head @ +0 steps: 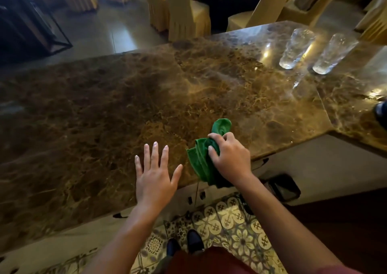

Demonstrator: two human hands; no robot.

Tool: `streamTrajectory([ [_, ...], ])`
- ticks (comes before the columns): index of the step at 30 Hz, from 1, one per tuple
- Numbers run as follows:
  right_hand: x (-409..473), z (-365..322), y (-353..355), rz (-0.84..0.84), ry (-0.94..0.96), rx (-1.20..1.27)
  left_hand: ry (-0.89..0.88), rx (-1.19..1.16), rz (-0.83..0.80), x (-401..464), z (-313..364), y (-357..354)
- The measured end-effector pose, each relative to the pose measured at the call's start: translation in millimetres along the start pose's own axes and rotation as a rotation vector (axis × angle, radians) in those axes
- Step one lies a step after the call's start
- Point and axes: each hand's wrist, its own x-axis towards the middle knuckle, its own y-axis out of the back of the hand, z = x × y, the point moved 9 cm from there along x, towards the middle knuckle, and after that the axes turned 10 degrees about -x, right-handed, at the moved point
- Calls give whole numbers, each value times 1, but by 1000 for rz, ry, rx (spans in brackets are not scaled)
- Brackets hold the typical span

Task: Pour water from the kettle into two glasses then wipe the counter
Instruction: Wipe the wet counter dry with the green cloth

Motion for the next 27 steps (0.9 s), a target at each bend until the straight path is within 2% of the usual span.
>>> streamTrajectory([
  [5,-27,-18,-2,-12,15,-3,-14,27,-22,-1,3,-4],
  [8,-46,-21,-6,-148,-5,76,-17,-24,-28,0,3,-1],
  [10,-57,-19,-1,-254,-32,164,-10,-127,-17,-2,2,4],
  [12,-65,-17,16,-280,-53,280,18,-326,14,-2,0,17],
  [14,-68,-17,45,-187,-77,412,32,-530,31,-3,5,34],
  [16,-71,-17,77,-42,-119,570,-7,-716,-42,-7,25,52],
  [20,-79,-18,120,203,-220,882,-121,-1101,-354,-23,84,79],
  [23,-88,-24,132,287,-243,1049,-52,-1364,-564,-29,108,79],
  [27,-101,-32,135,302,-256,1117,-109,-1387,-637,-30,120,89],
])
